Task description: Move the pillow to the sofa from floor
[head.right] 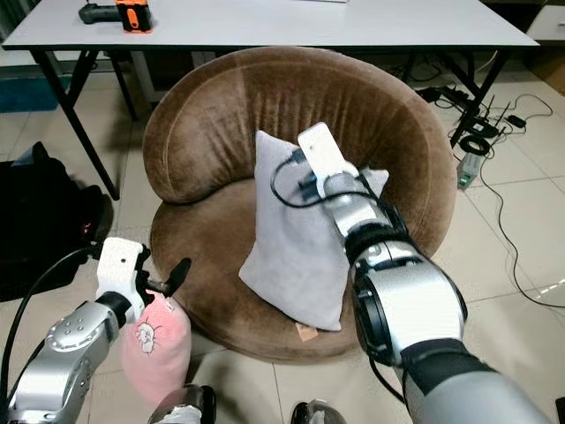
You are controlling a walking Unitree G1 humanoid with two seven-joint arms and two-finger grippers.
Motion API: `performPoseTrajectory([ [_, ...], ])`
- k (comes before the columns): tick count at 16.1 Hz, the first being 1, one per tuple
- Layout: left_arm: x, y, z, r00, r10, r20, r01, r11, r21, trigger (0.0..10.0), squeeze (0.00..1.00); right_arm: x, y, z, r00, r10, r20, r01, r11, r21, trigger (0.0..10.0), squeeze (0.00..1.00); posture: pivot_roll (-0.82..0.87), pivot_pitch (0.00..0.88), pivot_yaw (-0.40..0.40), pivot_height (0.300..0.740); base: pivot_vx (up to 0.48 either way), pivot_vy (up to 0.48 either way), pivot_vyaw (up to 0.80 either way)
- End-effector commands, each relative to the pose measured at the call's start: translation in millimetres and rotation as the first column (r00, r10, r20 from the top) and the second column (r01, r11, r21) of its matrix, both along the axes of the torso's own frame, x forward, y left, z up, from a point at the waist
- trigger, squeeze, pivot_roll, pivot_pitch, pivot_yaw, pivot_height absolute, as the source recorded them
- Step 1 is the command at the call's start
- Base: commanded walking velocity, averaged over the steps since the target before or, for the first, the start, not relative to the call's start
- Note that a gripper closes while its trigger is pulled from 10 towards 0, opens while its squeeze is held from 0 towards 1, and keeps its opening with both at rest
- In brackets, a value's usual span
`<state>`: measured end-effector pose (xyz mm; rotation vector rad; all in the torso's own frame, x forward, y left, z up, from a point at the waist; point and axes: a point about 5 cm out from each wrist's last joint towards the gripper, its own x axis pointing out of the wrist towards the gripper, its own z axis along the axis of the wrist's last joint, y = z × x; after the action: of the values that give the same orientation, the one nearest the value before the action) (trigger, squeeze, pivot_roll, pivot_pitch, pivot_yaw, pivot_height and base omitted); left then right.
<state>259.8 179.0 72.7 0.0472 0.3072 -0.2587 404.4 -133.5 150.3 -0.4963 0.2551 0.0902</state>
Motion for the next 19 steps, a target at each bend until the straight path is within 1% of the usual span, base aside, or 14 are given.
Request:
performPoseTrajectory([
  [1,-0.5,3.7,-5.9,0.999,0.032,-0.028,-0.033,0.999,-0.015,10.0,0.0,0.0,-7.3,0.5,1.0,-0.017,0.009,0.016,0.998,0.054,10.0,0.0,0.25,0.109,-0.05,0.74,0.0,0.0,0.0],
  [2,1.1,5.3,-8.0,0.998,0.045,-0.033,-0.046,0.999,-0.018,10.0,0.0,-1.7,-13.3,-3.4,1.0,-0.027,-0.001,0.027,0.995,0.092,10.0,0.0,0.26,0.111,-0.054,0.74,0.0,0.0,0.0],
  [3,2.1,9.6,-12.2,0.996,0.075,-0.048,-0.076,0.997,-0.017,10.0,0.0,-6.5,-24.6,-13.5,0.999,-0.048,-0.012,0.05,0.992,0.112,10.0,0.0,0.26,0.114,-0.063,0.74,0.0,0.0,0.0],
  [5,-2.2,15.5,-19.8,0.991,0.117,-0.07,-0.118,0.993,-0.016,10.0,0.0,-23.6,-45.1,-45.1,0.993,-0.094,-0.073,0.106,0.979,0.175,10.0,0.0,0.27,0.122,-0.086,0.74,0.0,0.0,0.0],
  [6,-3.9,15.9,-21.4,0.99,0.122,-0.074,-0.123,0.992,-0.016,10.0,0.0,-30.2,-49.7,-56.0,0.99,-0.109,-0.094,0.125,0.974,0.189,10.0,0.0,0.27,0.124,-0.089,0.74,0.0,0.0,0.0],
  [7,-6.8,16.5,-25.3,0.987,0.132,-0.087,-0.133,0.991,-0.01,10.0,0.0,-43.2,-56.6,-74.7,0.986,-0.12,-0.114,0.139,0.974,0.178,10.0,0.0,0.27,0.128,-0.094,0.74,0.0,0.0,0.0],
  [8,-8.2,17.1,-27.0,0.986,0.14,-0.093,-0.141,0.99,-0.011,10.0,0.0,-51.7,-59.8,-86.5,0.982,-0.126,-0.14,0.151,0.972,0.181,10.0,0.0,0.27,0.133,-0.097,0.74,0.0,0.0,0.0],
  [9,-10.7,19.5,-30.8,0.982,0.16,-0.103,-0.161,0.987,-0.002,10.0,0.0,-71.2,-63.0,-110.6,0.974,-0.128,-0.187,0.164,0.968,0.189,10.0,0.0,0.26,0.136,-0.099,0.74,0.0,0.0,0.0],
  [10,-12.2,20.8,-32.9,0.979,0.171,-0.111,-0.173,0.985,-0.003,10.0,0.0,-80.2,-62.1,-120.7,0.971,-0.12,-0.207,0.161,0.967,0.196,10.0,0.0,0.26,0.137,-0.098,0.74,0.0,0.0,0.0],
  [11,-14.6,25.1,-36.1,0.973,0.202,-0.113,-0.201,0.979,0.014,10.0,0.0,-97.2,-57.8,-136.9,0.973,-0.077,-0.216,0.113,0.98,0.163,10.0,0.0,0.25,0.142,-0.099,0.74,0.0,0.0,0.0],
  [12,-15.3,26.9,-36.9,0.97,0.216,-0.113,-0.215,0.976,0.013,10.0,0.0,-104.9,-55.8,-143.8,0.972,-0.062,-0.227,0.103,0.98,0.17,10.0,0.0,0.25,0.142,-0.099,0.74,0.0,0.0,0.0],
  [14,-16.4,33.3,-41.2,0.96,0.252,-0.121,-0.252,0.968,0.015,10.0,0.0,-122.1,-41.6,-158.4,0.967,-0.023,-0.254,0.071,0.981,0.182,10.0,0.0,0.24,0.147,-0.101,0.74,0.0,0.0,0.0],
  [16,-16.9,36.5,-43.6,0.956,0.269,-0.116,-0.266,0.963,0.04,10.0,0.0,-125.9,-35.4,-158.0,0.971,-0.014,-0.238,0.064,0.977,0.205,10.0,0.0,0.24,0.149,-0.106,0.74,0.0,0.0,0.0],
  [19,-14.4,33.0,-39.9,0.96,0.266,-0.092,-0.266,0.964,0.007,10.0,0.0,-125.3,-26.1,-153.9,0.975,0.018,-0.223,0.034,0.974,0.225,10.0,0.0,0.24,0.151,-0.109,0.74,0.0,0.0,0.0],
])
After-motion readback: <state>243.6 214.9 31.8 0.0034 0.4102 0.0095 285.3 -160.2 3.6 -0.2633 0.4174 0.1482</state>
